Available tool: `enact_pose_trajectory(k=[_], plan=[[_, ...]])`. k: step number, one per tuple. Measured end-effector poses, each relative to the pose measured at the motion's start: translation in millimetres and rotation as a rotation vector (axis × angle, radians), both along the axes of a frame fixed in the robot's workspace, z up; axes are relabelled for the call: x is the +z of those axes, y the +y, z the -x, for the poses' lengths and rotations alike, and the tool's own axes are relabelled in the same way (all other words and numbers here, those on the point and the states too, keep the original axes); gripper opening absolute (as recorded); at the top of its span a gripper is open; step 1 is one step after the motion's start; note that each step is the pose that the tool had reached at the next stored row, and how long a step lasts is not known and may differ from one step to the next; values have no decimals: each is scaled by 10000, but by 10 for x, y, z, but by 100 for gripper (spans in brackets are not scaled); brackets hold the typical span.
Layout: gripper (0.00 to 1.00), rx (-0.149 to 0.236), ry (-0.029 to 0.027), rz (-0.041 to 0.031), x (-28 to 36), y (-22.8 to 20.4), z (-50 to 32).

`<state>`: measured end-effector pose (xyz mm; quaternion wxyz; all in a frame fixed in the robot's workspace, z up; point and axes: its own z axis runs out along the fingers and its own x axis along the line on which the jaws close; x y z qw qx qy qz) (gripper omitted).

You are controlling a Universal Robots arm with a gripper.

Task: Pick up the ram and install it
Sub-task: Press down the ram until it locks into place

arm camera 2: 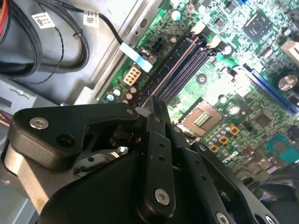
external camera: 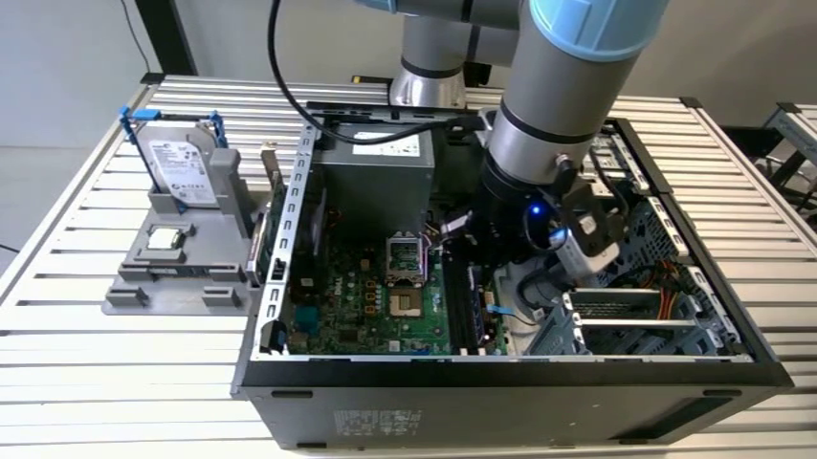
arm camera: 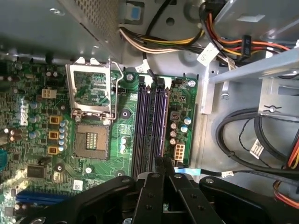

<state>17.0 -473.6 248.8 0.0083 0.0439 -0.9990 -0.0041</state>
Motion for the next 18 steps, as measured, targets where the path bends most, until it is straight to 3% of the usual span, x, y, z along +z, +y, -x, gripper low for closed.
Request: enact_pose_trajectory(k=[18], plan=[[0,3090,0,0,0,11,1]])
